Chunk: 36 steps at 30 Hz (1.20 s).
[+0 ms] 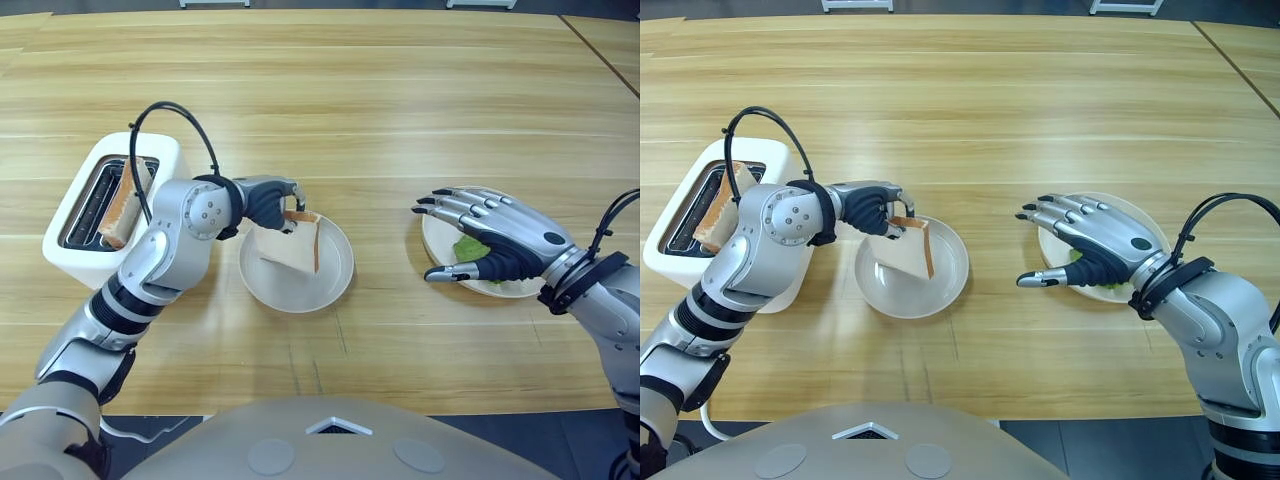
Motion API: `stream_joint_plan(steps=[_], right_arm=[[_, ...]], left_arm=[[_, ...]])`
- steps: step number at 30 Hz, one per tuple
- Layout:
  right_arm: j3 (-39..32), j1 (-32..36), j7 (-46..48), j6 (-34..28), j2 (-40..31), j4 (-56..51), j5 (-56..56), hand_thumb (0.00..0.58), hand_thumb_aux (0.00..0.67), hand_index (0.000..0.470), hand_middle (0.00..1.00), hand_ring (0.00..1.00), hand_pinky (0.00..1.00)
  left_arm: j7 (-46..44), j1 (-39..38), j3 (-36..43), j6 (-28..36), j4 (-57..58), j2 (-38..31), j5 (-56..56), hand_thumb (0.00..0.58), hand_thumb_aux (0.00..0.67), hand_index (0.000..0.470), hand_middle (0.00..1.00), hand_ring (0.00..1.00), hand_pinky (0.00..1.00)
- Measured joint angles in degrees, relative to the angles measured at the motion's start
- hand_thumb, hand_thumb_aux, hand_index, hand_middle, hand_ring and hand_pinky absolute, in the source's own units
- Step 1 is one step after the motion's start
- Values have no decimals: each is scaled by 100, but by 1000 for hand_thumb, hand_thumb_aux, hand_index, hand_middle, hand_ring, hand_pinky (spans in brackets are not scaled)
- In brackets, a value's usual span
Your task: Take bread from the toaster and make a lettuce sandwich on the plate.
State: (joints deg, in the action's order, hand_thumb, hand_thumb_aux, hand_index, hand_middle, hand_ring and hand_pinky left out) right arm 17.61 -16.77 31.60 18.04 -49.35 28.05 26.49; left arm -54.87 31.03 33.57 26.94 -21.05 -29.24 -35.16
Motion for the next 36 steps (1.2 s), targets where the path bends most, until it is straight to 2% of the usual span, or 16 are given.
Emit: stream_joint_plan(steps=[6,14,23,28,31,36], right_arm=[[-142,71,-137,-80,156,-30,142,0,0,0,0,0,0],[-156,107,-272,-197,325,20,229,0,0,0,0,0,0],[-195,165,-347,-309,395,29,261,0,0,0,0,0,0],[-197,137,-390,-326,434,66,262,0,0,0,0,0,0],[-203,142,-407,-328,447,72,261,0,0,0,0,0,0],[-199,165,-444,-308,447,51,255,0,0,0,0,0,0]], left_arm=[[-360,279,383,-403,51,-25,-310,580,670,470,1000,1000,1000],[-948,426,365,-938,-69,-359,-431,580,670,470,1000,1000,1000],[-1484,549,436,-1355,-119,-346,-424,580,670,470,1000,1000,1000],[-1274,667,552,-1483,412,61,-517,580,670,470,1000,1000,1000],[-1047,567,913,-1607,1066,448,-613,580,670,470,1000,1000,1000],[-346,508,1110,-1873,2116,938,-797,580,670,470,1000,1000,1000]])
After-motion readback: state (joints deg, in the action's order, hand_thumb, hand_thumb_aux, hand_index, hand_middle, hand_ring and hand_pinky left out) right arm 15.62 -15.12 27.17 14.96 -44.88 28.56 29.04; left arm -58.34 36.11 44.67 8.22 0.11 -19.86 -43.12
